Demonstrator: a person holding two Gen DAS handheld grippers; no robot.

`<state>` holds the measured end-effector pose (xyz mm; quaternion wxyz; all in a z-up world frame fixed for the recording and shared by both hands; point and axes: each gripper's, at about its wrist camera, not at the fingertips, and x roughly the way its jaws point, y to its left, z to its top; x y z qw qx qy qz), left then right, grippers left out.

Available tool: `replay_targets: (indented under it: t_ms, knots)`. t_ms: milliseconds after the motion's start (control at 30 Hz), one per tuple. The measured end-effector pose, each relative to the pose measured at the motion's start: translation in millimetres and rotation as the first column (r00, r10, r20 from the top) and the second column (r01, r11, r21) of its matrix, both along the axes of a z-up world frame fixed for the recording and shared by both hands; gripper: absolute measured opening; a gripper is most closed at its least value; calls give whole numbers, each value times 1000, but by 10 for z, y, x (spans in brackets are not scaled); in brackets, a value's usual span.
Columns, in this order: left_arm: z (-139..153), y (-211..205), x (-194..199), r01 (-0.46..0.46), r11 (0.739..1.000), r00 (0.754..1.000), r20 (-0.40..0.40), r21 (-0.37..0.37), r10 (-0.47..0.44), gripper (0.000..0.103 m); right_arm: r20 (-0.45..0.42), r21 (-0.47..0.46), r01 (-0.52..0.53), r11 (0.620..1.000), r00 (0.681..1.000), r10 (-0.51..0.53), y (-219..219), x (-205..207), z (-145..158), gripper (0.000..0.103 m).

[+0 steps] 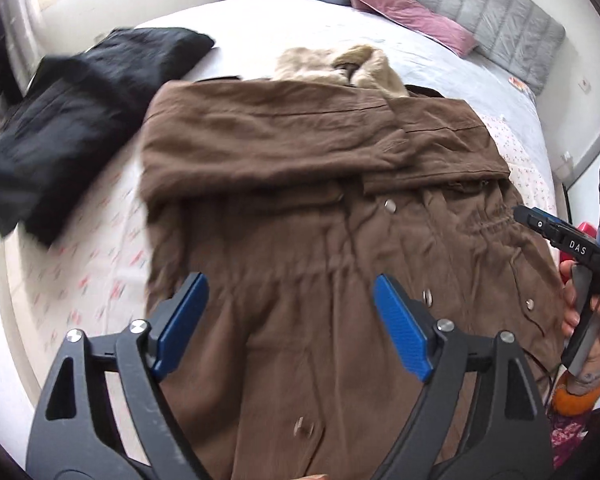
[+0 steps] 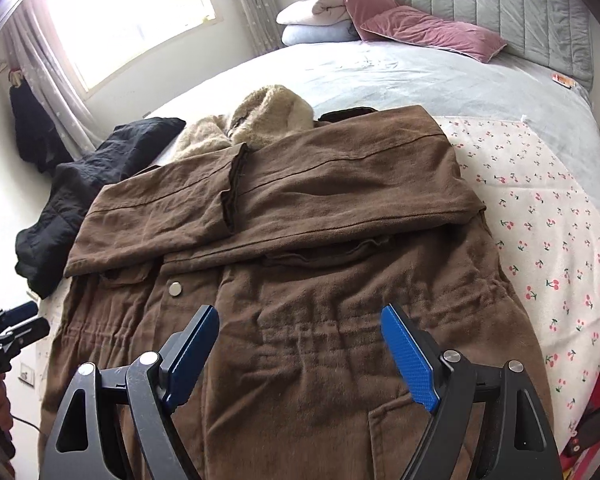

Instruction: Fold large clothes

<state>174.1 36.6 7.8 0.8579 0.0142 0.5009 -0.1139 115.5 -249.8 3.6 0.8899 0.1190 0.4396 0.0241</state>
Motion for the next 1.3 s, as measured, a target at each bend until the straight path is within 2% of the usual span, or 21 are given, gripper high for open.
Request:
replay_targets:
  t_ms: [100, 200, 400, 500, 600, 767, 833, 967, 1067, 1133, 1233, 1300]
  knots:
    - [117, 332, -346, -68, 996, 997, 42, -56, 70, 87, -2, -4, -13, 1000, 1000, 13, -96, -282, 35, 87]
    - [172, 542, -657, -106, 993, 991, 79, -47, 109, 88, -23, -3, -12, 1000, 1000, 12, -285, -556, 11, 87]
    - [114, 789, -954, -111, 990, 993, 20, -91, 114, 88, -47, 39, -13, 999, 999, 15, -801, -1127, -14, 87]
    - [33, 856, -1098, -102, 992, 995, 17, -72, 103, 88, -42, 113, -10, 994, 999, 15, -1100, -1339, -96, 87]
    - [-138, 932, -1178, -88, 990, 996, -10, -109, 87, 88, -31, 192, -12, 981, 999, 18, -1370, -1502, -203, 87]
    - [-504, 1127, -1177, -102, 981, 993, -69, -164, 92, 88, -61, 160, -2, 987, 998, 12, -1537, -1549, -445, 87]
    - [-639, 1209, -1164, -118, 976, 989, -107, -185, 100, 88, -73, 203, -1, 979, 997, 16, -1584, -1538, -562, 87]
    - [-845, 1349, -1178, -137, 951, 981, -173, -278, 91, 87, -79, 291, 1, 957, 997, 23, -1649, -1543, -741, 86]
    - [-876, 1395, -1209, -115, 934, 983, -173, -338, 59, 87, -88, 331, -1, 944, 996, 32, -1646, -1569, -847, 82]
    - [-879, 1421, -1204, -115, 928, 981, -186, -356, 50, 87, -92, 324, 2, 946, 995, 29, -1615, -1567, -892, 80]
    - [-844, 1456, -1175, -130, 926, 977, -208, -355, 57, 87, -83, 314, 4, 949, 996, 24, -1581, -1588, -893, 79]
    - [-781, 1486, -1126, -135, 936, 976, -206, -327, 69, 87, -87, 322, -1, 947, 996, 31, -1569, -1587, -890, 79]
